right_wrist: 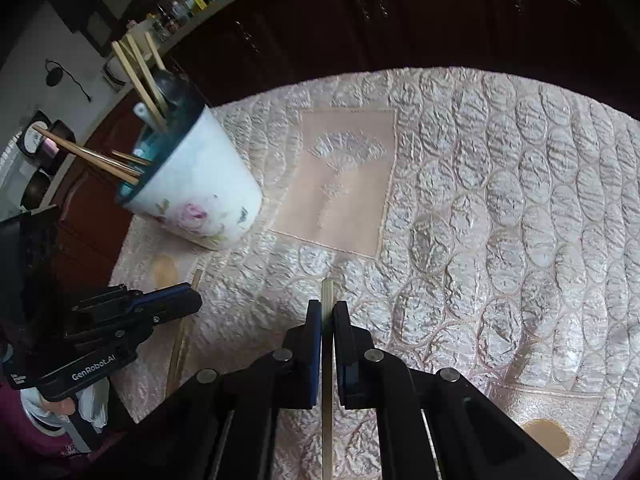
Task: Organize utensils
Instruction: 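Lift both chopsticks and carry them up over the floral cup, then lower both chopsticks into the floral cup and open both tools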
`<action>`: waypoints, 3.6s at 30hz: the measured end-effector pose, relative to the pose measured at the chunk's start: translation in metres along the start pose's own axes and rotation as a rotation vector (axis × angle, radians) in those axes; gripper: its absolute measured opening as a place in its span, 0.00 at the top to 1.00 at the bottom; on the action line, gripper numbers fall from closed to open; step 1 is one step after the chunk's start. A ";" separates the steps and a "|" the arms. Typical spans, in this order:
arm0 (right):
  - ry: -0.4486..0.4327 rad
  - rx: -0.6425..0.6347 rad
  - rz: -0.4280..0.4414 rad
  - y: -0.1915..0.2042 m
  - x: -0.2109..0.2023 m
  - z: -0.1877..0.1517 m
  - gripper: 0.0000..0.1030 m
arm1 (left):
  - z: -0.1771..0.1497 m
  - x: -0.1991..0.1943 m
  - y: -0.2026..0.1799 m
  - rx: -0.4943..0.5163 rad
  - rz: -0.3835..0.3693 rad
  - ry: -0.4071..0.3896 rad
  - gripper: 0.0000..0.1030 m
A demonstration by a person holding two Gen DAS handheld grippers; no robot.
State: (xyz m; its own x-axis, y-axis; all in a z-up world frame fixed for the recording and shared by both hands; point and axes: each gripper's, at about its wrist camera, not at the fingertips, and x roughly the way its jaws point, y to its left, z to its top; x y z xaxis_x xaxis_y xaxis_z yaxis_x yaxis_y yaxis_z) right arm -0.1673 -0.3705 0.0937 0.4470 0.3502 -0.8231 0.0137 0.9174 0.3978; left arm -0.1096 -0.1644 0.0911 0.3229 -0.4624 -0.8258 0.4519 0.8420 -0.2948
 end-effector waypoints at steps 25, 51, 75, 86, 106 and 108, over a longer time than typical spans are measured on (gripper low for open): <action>0.021 -0.128 -0.069 0.051 0.007 0.025 0.83 | 0.007 -0.170 0.009 0.001 -0.069 -0.314 0.95; -0.296 -0.196 0.110 0.098 -0.117 0.090 0.93 | 0.069 -0.247 0.018 -0.001 0.033 -0.553 0.95; -0.300 -0.325 0.026 0.157 -0.080 0.170 0.93 | 0.092 -0.147 0.024 0.009 0.108 -0.401 0.95; -0.235 -0.281 0.035 0.137 -0.030 0.160 0.93 | 0.088 -0.127 0.024 0.007 0.134 -0.382 0.95; -0.205 -0.235 0.055 0.131 -0.026 0.147 0.75 | 0.087 -0.130 0.017 0.015 0.170 -0.379 0.63; -0.200 -0.238 0.051 0.132 -0.026 0.140 0.74 | 0.085 -0.135 0.017 0.014 0.168 -0.393 0.57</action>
State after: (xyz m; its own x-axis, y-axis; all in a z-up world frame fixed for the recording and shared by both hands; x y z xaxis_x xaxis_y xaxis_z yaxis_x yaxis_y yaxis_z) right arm -0.0523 -0.2856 0.2244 0.6095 0.3744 -0.6988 -0.2125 0.9263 0.3111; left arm -0.0750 -0.1114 0.2389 0.6843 -0.3923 -0.6147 0.3765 0.9120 -0.1629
